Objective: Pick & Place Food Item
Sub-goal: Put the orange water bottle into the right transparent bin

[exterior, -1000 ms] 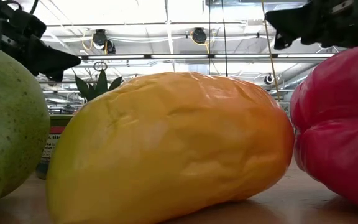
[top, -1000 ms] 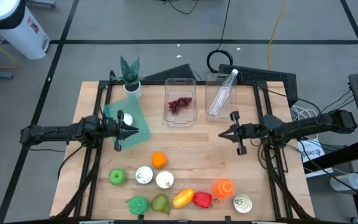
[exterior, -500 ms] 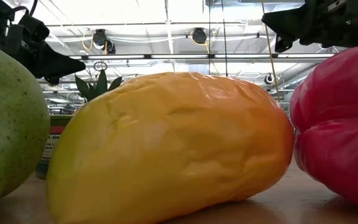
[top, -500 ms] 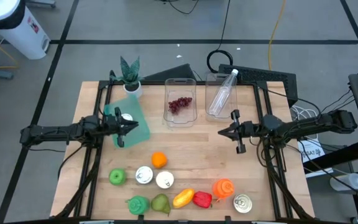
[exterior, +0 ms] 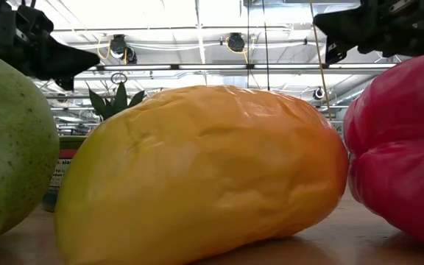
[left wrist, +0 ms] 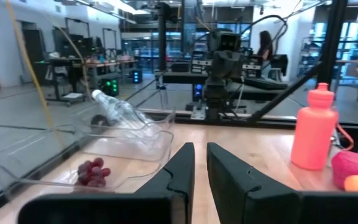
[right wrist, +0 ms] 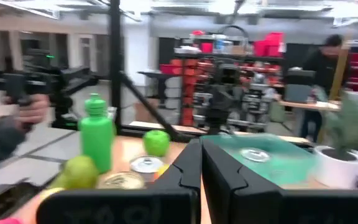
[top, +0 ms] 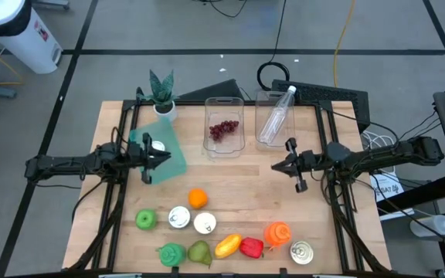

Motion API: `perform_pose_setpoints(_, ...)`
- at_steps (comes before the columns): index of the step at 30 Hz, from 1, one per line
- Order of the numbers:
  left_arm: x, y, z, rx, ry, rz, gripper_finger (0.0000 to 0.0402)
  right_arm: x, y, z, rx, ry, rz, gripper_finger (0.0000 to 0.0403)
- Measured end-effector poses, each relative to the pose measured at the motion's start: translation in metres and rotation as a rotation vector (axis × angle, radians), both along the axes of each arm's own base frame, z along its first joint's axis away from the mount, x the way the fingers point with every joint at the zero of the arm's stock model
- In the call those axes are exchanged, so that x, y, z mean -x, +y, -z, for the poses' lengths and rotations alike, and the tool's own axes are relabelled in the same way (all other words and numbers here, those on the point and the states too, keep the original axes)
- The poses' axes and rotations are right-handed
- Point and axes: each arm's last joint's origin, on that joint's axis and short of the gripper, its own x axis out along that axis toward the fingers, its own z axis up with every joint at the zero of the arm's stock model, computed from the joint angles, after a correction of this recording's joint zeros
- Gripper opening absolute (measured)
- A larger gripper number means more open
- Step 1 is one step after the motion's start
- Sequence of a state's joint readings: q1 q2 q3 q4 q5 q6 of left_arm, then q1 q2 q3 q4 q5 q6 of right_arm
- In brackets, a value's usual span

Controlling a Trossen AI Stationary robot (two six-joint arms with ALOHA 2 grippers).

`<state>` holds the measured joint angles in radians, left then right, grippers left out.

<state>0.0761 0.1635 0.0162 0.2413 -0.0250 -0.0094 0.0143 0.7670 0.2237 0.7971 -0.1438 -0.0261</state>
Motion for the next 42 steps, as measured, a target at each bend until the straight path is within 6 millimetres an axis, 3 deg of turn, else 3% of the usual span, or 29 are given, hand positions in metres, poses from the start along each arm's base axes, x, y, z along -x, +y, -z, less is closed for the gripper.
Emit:
perform_pose_setpoints(4,0.0,0.0,0.0,0.001,0.0,-0.01,0.0051,-0.001,-0.004,0.0,-0.034,0.006,0.121,0.0004)
perform_pose_setpoints(9,0.0,0.0,0.0,0.048,-0.005,-0.006,0.0051,-0.003,-0.002,-0.001,-0.053,0.05,0.122,0.0014)
perform_pose_setpoints(15,0.0,0.0,0.0,0.062,-0.003,-0.005,0.0051,-0.004,0.006,-0.005,0.011,0.042,0.095,0.0055)
perform_pose_setpoints(20,0.0,0.0,0.0,-0.008,0.005,-0.012,0.0051,-0.004,0.005,-0.009,0.029,0.022,0.207,0.0087)
perform_pose_setpoints(25,0.0,0.0,0.0,-0.01,0.005,-0.013,0.0051,-0.008,0.01,-0.018,0.055,0.056,0.203,0.0114)
perform_pose_setpoints(32,0.0,0.001,0.0,-0.007,0.005,-0.029,0.0051,-0.004,0.037,-0.02,0.106,0.066,0.071,0.0128)
perform_pose_setpoints(38,0.0,0.001,0.0,-0.143,0.013,-0.047,0.0051,0.003,0.062,-0.028,0.136,0.05,0.042,0.0121)
perform_pose_setpoints(42,0.001,0.001,-0.004,-0.188,-0.015,-0.053,0.0051,0.003,0.084,-0.029,0.139,0.081,-0.005,0.0149)
